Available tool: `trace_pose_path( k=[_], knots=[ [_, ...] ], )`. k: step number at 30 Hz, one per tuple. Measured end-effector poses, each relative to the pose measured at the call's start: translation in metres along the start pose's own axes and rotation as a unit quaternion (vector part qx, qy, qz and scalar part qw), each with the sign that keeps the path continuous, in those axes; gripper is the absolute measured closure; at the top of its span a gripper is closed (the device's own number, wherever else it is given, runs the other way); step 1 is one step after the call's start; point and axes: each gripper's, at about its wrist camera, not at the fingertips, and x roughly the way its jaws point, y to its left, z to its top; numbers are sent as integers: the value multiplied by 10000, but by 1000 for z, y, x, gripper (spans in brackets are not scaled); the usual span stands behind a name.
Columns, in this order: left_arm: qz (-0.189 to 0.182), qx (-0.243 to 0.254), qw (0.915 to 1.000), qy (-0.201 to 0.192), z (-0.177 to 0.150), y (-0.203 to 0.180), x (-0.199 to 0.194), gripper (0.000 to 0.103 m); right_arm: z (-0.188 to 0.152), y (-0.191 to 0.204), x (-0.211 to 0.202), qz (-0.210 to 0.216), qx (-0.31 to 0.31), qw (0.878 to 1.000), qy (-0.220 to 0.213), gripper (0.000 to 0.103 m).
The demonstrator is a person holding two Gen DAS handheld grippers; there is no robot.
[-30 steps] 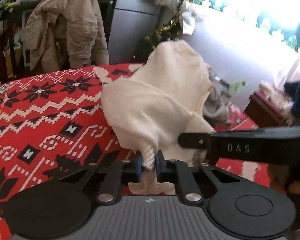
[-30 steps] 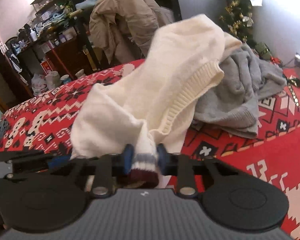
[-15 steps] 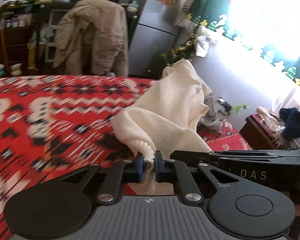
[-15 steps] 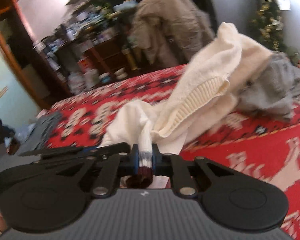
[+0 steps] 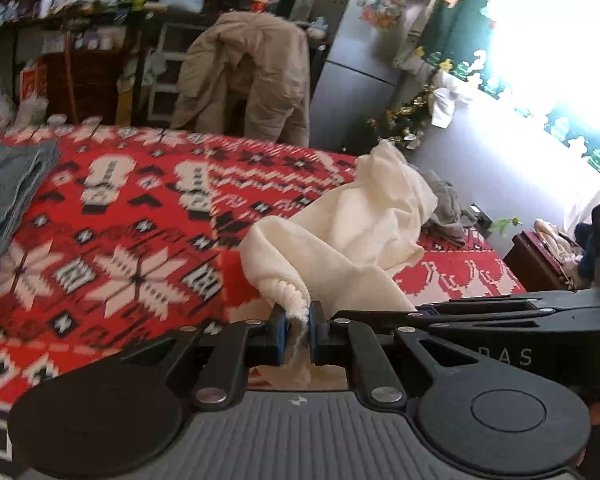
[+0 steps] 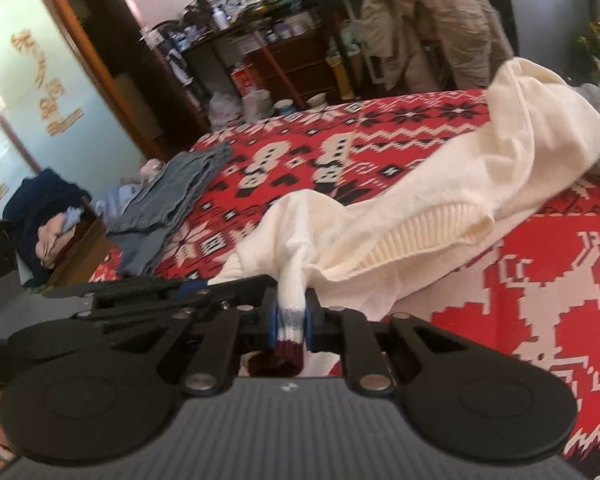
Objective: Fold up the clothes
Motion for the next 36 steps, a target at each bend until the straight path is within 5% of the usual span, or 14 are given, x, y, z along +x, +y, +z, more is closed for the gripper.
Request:
trace_pose_path(
  k=[4, 8, 19, 23, 30, 36],
  knots=[
    [125, -124, 9998, 39, -6, 8, -1, 86, -8, 5, -2, 0, -65, 9999, 77, 81],
    [104, -54, 9999, -126, -6, 7, -13, 66, -16, 9, -4, -1, -125, 9998, 148, 76],
    [-85, 237, 9996, 141, -11, -7, -18, 55, -7, -27, -36, -524, 58, 9982, -273, 49],
    [-410, 203, 9980, 425, -13, -16, -9, 49, -5, -51, -41, -732, 333, 9963, -311, 47],
    [-425, 1013, 9908, 792, -21, -52, 14, 37, -7, -80, -44, -937, 726, 9925, -313, 46],
    [-24, 1384, 9849, 1043, -35, -64, 45, 36, -13, -81, -43, -945, 758, 9923, -263, 44]
  ],
)
